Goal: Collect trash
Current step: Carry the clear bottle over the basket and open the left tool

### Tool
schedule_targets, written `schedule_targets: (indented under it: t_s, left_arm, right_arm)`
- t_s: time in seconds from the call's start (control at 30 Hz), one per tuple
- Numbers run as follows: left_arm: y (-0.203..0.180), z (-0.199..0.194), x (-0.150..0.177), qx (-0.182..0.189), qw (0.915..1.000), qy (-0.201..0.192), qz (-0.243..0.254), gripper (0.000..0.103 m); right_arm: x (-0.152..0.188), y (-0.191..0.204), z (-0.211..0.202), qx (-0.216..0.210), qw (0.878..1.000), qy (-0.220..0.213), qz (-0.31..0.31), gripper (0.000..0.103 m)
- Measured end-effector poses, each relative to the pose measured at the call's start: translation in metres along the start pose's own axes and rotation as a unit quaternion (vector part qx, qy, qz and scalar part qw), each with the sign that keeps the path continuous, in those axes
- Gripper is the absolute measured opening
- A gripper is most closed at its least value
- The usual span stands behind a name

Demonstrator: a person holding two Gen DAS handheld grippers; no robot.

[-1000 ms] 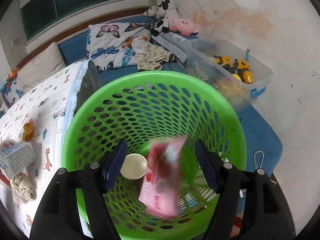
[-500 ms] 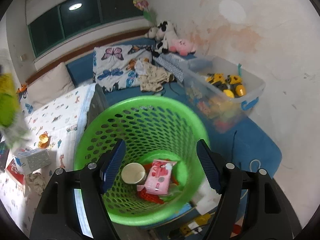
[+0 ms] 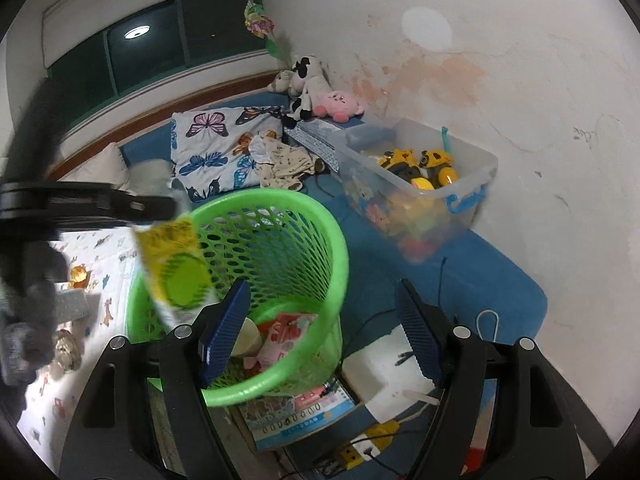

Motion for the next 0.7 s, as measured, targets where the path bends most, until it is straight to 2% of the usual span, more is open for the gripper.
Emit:
schedule_targets:
  t_s: [0.2,0.4,0.5,0.57,0.63,0.7]
  left_arm:
    - [-0.014,0.053,0.001,0.002,0.9989,0.045,-0.009,0.044]
    - [-0.026,0.088,0.009,-0.017,0.9965,0.082,0.005,0.044]
    - [-0.028,0.105,0.011,-0.013,0.9945,0.104,-0.001,0.044]
    - [-0.028,0.110,0.015,-0.005,0.9931,0.117,-0.001,0.060]
    - [-0.027,0.109,0.015,-0.021,0.9940,0.107,0.007,0.060]
    - [-0.027,0.108,0.017,-0.019,0.9938,0.109,0.010,0.062]
  right_arm:
    - [0.012,-0.004,-0.002,0.001,1.000,0.001,0.003,0.074]
    - [0.017,-0.010,0.000,0.002,1.000,0.003,0.016,0.074]
    - [0.019,-0.010,0.000,0.001,1.000,0.003,0.017,0.074]
    - [0.020,-0.009,0.000,0.004,1.000,0.003,0.016,0.074]
    - [0.020,-0.011,0.000,0.003,1.000,0.001,0.018,0.074]
    - [0.021,-0.012,-0.001,0.005,1.000,0.001,0.020,0.074]
Point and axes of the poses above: each gripper's, at about its wrist camera, not at the fingertips, and z roughly the way its jaws point, y to its left, x to its underside, the point moved 1 cm from there along z, roughly the way its jaws point, and after that the axes turned 13 degrees about -x, right-handed, at the moved point
